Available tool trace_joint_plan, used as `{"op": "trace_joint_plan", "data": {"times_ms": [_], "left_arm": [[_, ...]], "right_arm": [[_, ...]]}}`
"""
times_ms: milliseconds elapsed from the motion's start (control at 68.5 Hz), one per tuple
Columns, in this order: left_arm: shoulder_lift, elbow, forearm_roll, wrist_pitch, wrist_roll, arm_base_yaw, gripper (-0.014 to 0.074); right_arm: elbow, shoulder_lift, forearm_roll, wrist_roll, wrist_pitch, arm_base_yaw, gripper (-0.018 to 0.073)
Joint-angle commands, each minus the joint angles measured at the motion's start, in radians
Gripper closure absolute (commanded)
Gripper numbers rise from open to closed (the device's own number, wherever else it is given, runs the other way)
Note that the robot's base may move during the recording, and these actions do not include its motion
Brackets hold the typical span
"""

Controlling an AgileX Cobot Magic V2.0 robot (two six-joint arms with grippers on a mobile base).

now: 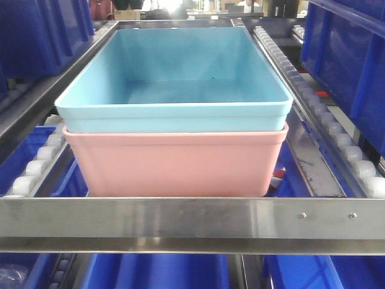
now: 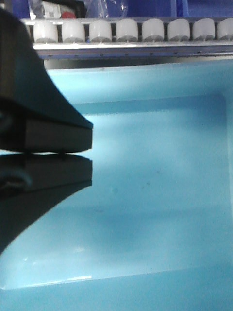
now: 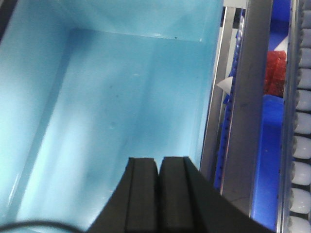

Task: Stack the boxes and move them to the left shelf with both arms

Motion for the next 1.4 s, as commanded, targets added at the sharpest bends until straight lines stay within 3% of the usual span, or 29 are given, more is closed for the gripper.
{"op": "trace_joint_plan", "data": {"times_ms": [0,131,672,774,877,950,1066,1110,1242,1388], "left_arm": [[-0.075,0.010,0.018,-0.073,-0.023,-0.007,0.0599],[-0.118,0.102,0.002,-0.147,-0.023,-0.007,0.0599],[-0.511,0.612,-0.028,-0.711,0.018,-0.007,0.0599],[-0.616,0.744,-0.056,-0.856,0.018,-0.007,0.0598],[-0.724,0.871,-0.066,-1.014,0.018,-0.007,0.0598],[-0.787,0.938,-0.006,-1.109,0.020,-0.005,0.0599],[-0.833,0.972,0.274,-1.189,0.021,0.006,0.0599],[-0.833,0.967,0.327,-1.209,0.021,0.006,0.0599],[-0.833,0.962,0.319,-1.204,0.021,0.006,0.0599],[-0.855,0.967,0.223,-1.196,0.021,0.006,0.0598]], "right_arm": [[-0.001,-0.070,-0.049,-0.008,-0.090,0.001,0.0530],[0.022,-0.090,-0.054,-0.008,-0.107,0.001,0.0530],[0.242,-0.295,-0.065,-0.008,-0.302,0.001,0.0530],[0.277,-0.349,-0.094,-0.009,-0.348,0.001,0.0530],[0.320,-0.401,-0.205,-0.032,-0.425,0.001,0.0530],[0.355,-0.427,-0.315,-0.033,-0.518,0.001,0.0530],[0.369,-0.434,-0.438,-0.033,-0.607,0.001,0.0530],[0.369,-0.434,-0.441,-0.033,-0.621,0.001,0.0530],[0.369,-0.434,-0.432,-0.010,-0.667,0.001,0.0530],[0.399,-0.448,-0.431,0.011,-0.696,0.001,0.0530]]}}
